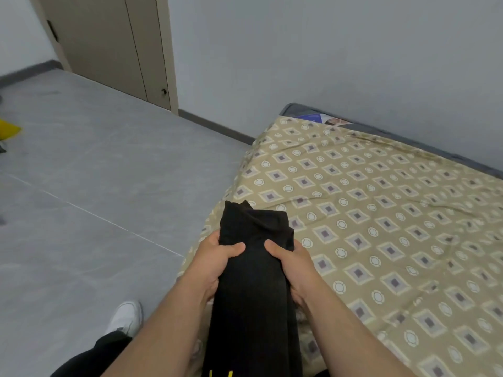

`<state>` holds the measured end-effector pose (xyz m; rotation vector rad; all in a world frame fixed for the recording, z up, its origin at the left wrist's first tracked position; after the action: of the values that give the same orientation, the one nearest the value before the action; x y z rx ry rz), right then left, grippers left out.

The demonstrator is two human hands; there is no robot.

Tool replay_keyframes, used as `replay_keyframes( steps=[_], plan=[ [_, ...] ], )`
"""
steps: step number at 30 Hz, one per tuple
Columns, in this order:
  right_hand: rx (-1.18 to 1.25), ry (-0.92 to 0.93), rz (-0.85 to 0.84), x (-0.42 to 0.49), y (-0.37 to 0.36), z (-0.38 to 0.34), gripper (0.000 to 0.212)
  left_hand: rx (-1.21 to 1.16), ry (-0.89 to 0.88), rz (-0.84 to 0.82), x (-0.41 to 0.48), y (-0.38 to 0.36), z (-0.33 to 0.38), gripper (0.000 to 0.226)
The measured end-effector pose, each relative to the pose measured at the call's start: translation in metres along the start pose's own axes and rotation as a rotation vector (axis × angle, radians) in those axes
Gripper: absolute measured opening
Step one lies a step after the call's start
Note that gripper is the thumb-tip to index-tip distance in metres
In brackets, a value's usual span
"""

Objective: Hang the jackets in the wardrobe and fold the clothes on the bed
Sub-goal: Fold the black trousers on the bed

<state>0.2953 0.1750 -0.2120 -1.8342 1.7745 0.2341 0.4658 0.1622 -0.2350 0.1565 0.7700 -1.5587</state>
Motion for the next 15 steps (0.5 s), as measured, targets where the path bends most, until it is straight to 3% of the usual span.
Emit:
replay_keyframes(
  steps=[6,10,15],
  plan=[
    [0.181,-0.123,-0.206,-0.001,-0.007,-0.004,0.041,-0.121,-0.029,-0.012,-0.001,0.001,0.005,0.034],
    [0.147,-0.092,-0.141,-0.005,-0.008,-0.007,0.041,-0.089,-0.025,-0.02,-0.008,0.0,0.005,0.033],
    [0.277,-0.014,-0.043,-0.018,-0.001,-0.034,0.051,0.12,0.151,-0.333,-0.041,-0.01,0.002,0.067]
  ],
)
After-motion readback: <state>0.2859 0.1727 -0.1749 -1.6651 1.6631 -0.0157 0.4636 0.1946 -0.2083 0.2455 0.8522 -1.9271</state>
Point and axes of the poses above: each hand's wrist, its own x-axis towards the middle knuckle, its own y-axis out of the back of the hand, z = x × y, the point moved 4 cm from there along x, towards the middle knuckle, and after that the axes turned 6 degrees about -z, right-handed, at the moved point
